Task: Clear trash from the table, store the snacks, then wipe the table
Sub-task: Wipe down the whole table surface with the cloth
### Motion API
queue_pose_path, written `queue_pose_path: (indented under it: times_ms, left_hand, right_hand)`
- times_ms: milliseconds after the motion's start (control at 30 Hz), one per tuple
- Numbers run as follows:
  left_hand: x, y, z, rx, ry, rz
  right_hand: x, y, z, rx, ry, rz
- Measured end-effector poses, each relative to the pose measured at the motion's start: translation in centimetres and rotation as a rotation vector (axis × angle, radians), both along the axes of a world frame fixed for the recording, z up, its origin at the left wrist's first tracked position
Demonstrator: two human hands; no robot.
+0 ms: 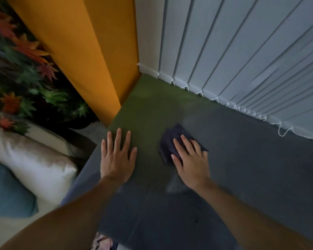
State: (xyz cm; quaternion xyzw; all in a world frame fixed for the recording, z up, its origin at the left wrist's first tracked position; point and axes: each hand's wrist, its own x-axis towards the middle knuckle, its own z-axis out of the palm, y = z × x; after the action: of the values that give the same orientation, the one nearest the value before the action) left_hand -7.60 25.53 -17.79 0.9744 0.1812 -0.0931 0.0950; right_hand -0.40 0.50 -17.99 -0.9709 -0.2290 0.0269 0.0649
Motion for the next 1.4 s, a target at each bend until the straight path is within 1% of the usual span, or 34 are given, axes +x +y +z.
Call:
queue_pose_path:
  times_ms: [100, 200, 267, 300, 367, 467, 500, 533, 600, 667, 733, 767, 800, 900, 933, 1000, 1067, 1167, 1200, 1233, 1267, 1300, 1367, 1400]
  left_hand:
    - [-0.1, 0.0, -0.5, 0.024, -0.035, -0.009]
    - [0.2, 0.0, -0.8, 0.031, -0.04, -0.003]
    - [0.2, 0.0, -1.0, 0.045, -0.035, -0.009]
    - [0.3, 0.1, -1.0, 0.045, -0.033, -0.011]
    - [0.2, 0.1, -1.0, 0.045, -0.026, -0.017]
    - [0.2, 0.2, -1.0, 0.045, -0.032, -0.019]
    - [0.2, 0.1, -0.9, 0.039, -0.035, -0.02]
    - [0.2, 0.1, -0.9, 0.035, -0.039, -0.02]
    - [0.2, 0.1, -0.9, 0.026, -0.042, -0.019]
    - [0.2, 0.1, -0.9, 0.022, -0.036, -0.02]
    - [0.2, 0.2, -0.9, 0.025, -0.032, -0.019]
    - [0.2, 0.2, -0.9, 0.026, -0.031, -0.02]
    - [0.2, 0.2, -0.9, 0.027, -0.031, -0.019]
    - [0.1, 0.2, -0.9, 0.033, -0.037, -0.019]
    - [0.1, 0.2, -0.9, 0.036, -0.04, -0.02]
    - [0.2, 0.1, -0.8, 0.037, -0.043, -0.023]
    - [0.3, 0.1, -0.8, 0.035, -0.039, -0.022]
    - [0.3, 0.2, -0.8, 0.034, -0.03, -0.02]
    - [0.3, 0.2, -0.8, 0.039, -0.031, -0.02]
    - [0.3, 0.2, -0.9, 0.04, -0.029, -0.019]
    - [0.2, 0.2, -0.9, 0.039, -0.028, -0.018]
    - [0.2, 0.2, -0.9, 0.038, -0.031, -0.017]
    - [0.2, 0.3, -1.0, 0.038, -0.041, -0.014]
    - [0.2, 0.3, -1.0, 0.036, -0.044, -0.014]
  right_hand:
    - [2.5, 1.3, -0.4, -0.016, -0.024, -0.133]
    - [6.8, 4.6, -0.4, 0.044, -0.002, -0.285]
    - [8.5, 7.4, -0.3, 0.057, 0.026, -0.298]
    - [8.5, 8.7, -0.2, 0.065, 0.018, -0.26]
    - [6.8, 10.2, -0.2, 0.081, -0.03, -0.094]
    - [5.2, 8.6, -0.5, 0.083, -0.074, 0.163]
    - [6.2, 7.6, -0.5, 0.082, -0.088, 0.199]
    - [7.6, 6.9, -0.5, 0.073, -0.104, 0.191]
    - [11.0, 7.0, -0.4, 0.065, -0.11, 0.039]
    - [14.1, 9.0, -0.5, 0.097, -0.045, -0.197]
    - [15.2, 11.9, -0.6, 0.116, 0.003, -0.333]
    - [14.9, 13.1, -0.5, 0.123, 0.0, -0.328]
    - [13.9, 13.9, -0.4, 0.137, -0.021, -0.27]
    - [10.5, 12.7, -0.5, 0.121, -0.066, 0.071]
    - [10.3, 11.5, -0.5, 0.117, -0.082, 0.143]
    - [11.7, 9.0, -0.4, 0.112, -0.122, 0.168]
    - [13.8, 8.3, -0.4, 0.12, -0.143, 0.063]
    - [16.0, 11.2, -0.3, 0.18, -0.071, -0.243]
    - [15.9, 12.5, -0.1, 0.196, -0.046, -0.302]
    - [15.3, 13.5, 0.0, 0.21, -0.04, -0.297]
    - [14.4, 14.1, 0.0, 0.234, -0.049, -0.227]
    - [13.2, 14.1, -0.1, 0.249, -0.057, -0.112]
    - [11.1, 12.5, -0.7, 0.267, -0.066, 0.136]
    - [10.8, 11.1, -0.9, 0.275, -0.081, 0.216]
